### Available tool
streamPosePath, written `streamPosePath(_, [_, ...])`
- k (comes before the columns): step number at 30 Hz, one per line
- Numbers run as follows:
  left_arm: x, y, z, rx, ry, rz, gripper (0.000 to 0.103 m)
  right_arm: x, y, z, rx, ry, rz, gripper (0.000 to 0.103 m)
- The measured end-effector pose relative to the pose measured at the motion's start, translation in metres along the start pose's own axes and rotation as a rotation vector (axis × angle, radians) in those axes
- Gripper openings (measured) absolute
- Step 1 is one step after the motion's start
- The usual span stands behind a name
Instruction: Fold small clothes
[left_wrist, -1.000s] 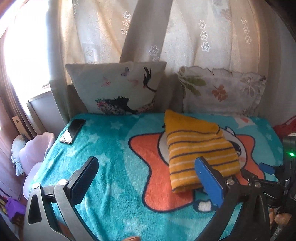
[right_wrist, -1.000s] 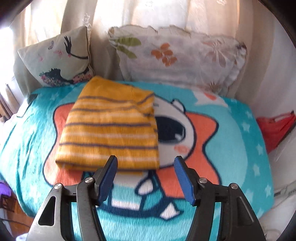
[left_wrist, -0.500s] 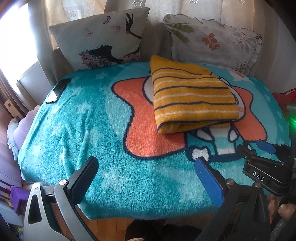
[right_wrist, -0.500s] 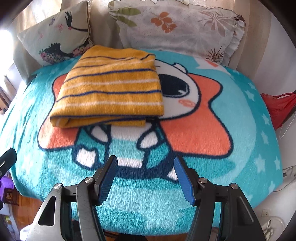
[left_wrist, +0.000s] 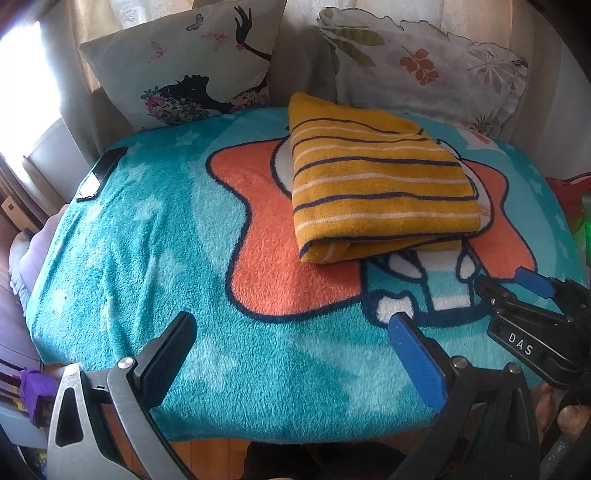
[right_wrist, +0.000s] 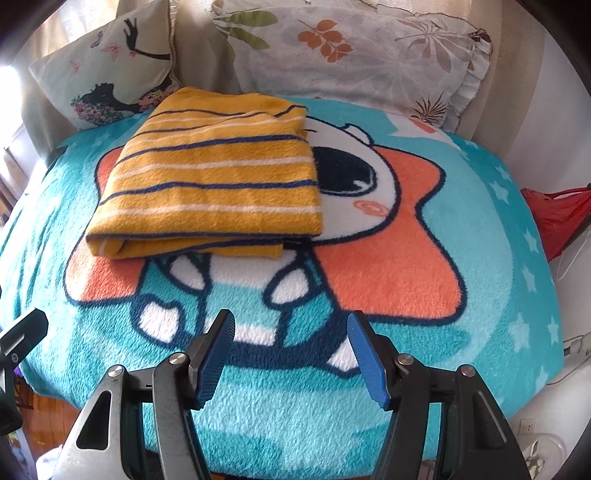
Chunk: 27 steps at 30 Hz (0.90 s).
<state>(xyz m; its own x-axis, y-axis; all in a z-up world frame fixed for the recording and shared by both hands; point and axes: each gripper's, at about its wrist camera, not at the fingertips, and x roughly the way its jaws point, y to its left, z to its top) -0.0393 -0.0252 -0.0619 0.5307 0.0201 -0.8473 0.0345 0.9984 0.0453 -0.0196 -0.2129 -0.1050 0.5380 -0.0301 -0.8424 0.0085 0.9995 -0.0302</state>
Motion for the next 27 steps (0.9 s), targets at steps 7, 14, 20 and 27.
streamPosePath(7, [0.013,0.000,0.010,-0.010,0.029,-0.011,0.103,0.007,0.000,0.010,-0.002,0.001,-0.004,0.067])
streamPosePath(14, [0.023,0.001,0.017,-0.016,0.049,-0.011,0.103,0.014,0.004,0.017,-0.011,0.006,-0.005,0.067])
streamPosePath(20, [0.031,0.003,0.022,-0.029,0.064,-0.017,0.103,0.018,0.009,0.021,-0.034,0.006,-0.007,0.067])
streamPosePath(27, [0.037,0.004,0.025,-0.042,0.080,-0.031,0.103,0.020,0.010,0.026,-0.040,0.006,-0.008,0.067])
